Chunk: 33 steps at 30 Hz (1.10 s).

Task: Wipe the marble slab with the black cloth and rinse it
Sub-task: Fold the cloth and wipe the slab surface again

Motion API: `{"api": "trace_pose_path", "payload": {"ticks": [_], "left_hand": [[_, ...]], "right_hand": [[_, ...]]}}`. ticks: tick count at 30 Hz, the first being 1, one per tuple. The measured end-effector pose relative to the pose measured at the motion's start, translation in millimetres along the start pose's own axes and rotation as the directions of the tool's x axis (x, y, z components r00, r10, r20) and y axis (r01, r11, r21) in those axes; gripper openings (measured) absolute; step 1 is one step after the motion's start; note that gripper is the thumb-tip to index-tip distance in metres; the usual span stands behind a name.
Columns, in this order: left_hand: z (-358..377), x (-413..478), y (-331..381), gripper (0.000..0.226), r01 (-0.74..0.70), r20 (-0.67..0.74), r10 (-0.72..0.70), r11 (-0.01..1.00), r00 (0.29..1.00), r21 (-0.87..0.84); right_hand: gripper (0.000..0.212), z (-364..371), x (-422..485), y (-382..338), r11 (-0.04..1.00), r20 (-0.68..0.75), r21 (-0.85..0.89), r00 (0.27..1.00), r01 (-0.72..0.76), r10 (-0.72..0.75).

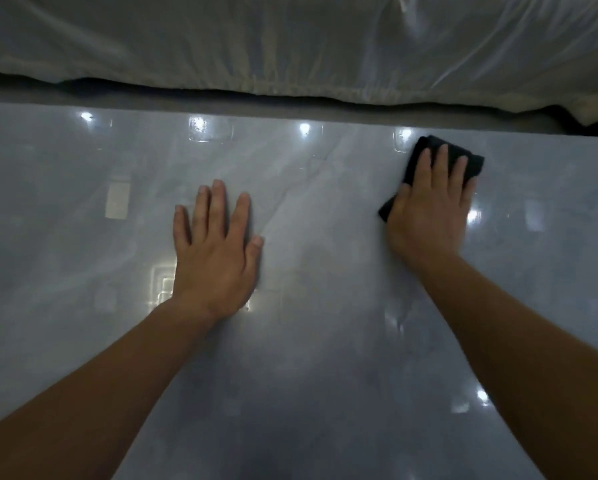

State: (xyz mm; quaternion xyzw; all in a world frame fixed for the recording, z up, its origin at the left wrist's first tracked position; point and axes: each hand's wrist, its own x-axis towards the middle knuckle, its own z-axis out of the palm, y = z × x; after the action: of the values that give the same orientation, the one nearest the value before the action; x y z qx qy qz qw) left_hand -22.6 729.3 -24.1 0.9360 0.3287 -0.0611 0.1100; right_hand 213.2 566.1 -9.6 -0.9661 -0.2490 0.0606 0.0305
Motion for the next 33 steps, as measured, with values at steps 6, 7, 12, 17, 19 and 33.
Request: {"api": "trace_pose_path", "payload": {"ticks": [6, 7, 12, 17, 19, 33], "left_hand": [[-4.8, -0.5, -4.1, 0.066, -0.008, 0.037, 0.013, 0.994, 0.999, -0.112], [-4.9, -0.4, -5.0, 0.066, -0.009, 0.033, 0.013, 0.992, 0.999, -0.126], [-1.5, 0.1, -3.5, 0.066, -0.02, -0.02, 0.018, 0.996, 1.0, -0.087], [2.0, -1.1, -1.5, 0.068, -0.012, -0.046, 0.01, 0.999, 0.999, -0.052], [1.8, -0.9, -0.9, 0.068, -0.012, -0.048, 0.009, 0.998, 0.999, -0.065], [-2.0, 1.0, 0.0, 0.07, 0.008, -0.044, -0.017, 0.981, 0.999, -0.193]], "right_hand": [[0.062, 20.2, -52.1, -85.7, 0.745, 0.084, -0.007, 0.743, 0.667, -0.664], [0.061, 17.8, -47.3, -70.3, 0.729, 0.089, 0.002, 0.726, 0.684, -0.682], [0.061, -4.7, 10.3, 39.5, 0.952, 0.075, -0.042, 0.951, 0.302, -0.298], [0.063, -8.1, 37.4, -6.6, 0.999, -0.02, -0.002, 0.999, 0.049, -0.049], [0.067, 1.1, 19.0, -52.3, 0.944, 0.008, -0.015, 0.944, 0.331, -0.331], [0.062, 7.5, 11.3, -79.8, 0.949, 0.009, 0.02, 0.949, 0.316, -0.316]]}}
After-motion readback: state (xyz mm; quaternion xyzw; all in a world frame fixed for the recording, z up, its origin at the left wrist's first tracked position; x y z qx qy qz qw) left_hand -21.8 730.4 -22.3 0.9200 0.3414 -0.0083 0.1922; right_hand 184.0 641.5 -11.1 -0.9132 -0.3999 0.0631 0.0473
